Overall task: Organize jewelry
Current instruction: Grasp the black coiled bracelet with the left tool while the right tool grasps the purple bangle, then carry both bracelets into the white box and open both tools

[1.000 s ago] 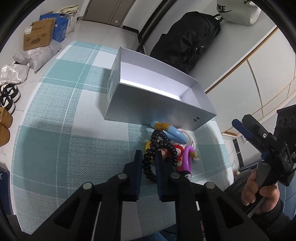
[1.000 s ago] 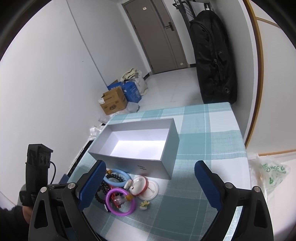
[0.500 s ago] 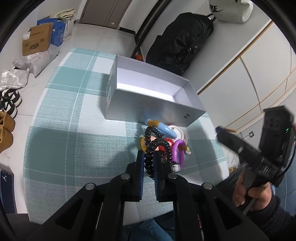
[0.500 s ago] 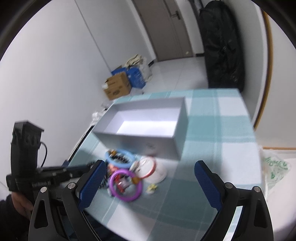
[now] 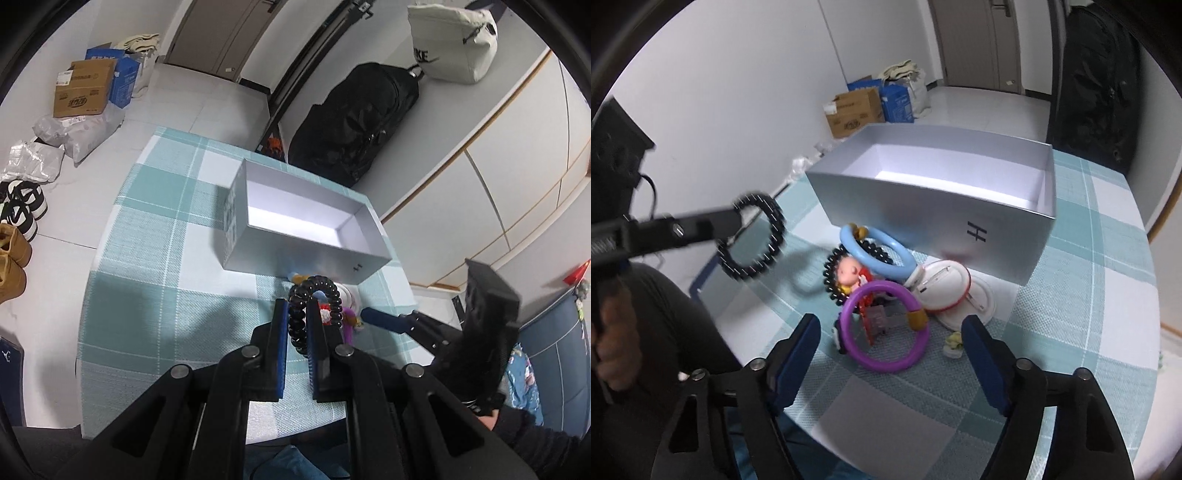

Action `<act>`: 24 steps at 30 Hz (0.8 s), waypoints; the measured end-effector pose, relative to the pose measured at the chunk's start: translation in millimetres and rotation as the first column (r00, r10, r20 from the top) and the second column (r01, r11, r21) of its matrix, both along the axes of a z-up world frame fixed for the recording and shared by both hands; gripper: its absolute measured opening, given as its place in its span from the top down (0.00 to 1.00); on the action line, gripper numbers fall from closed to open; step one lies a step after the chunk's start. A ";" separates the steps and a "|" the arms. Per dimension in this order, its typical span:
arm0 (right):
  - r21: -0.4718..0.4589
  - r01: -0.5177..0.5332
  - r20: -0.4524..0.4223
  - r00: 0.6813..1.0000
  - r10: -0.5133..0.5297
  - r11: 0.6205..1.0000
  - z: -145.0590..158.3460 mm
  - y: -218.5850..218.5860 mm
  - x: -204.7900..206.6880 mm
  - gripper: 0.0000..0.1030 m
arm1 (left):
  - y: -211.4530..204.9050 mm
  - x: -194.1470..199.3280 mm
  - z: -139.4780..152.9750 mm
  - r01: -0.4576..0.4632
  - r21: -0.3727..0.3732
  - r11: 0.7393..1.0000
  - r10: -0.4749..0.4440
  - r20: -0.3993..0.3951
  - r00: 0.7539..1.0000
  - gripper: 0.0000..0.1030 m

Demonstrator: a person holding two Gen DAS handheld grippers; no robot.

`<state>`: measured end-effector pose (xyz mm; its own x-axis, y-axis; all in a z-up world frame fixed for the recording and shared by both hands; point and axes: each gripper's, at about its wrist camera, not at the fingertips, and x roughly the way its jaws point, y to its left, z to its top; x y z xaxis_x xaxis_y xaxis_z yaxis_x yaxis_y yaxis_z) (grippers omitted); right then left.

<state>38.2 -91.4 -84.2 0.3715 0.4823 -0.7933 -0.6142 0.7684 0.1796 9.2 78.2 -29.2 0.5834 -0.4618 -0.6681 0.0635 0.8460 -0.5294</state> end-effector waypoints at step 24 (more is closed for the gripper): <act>0.170 0.031 0.056 0.998 -0.042 0.985 37.8 -22.6 8.7 0.50 | -6.8 9.1 15.9 -0.019 -0.068 0.998 0.024 0.073 0.997 0.95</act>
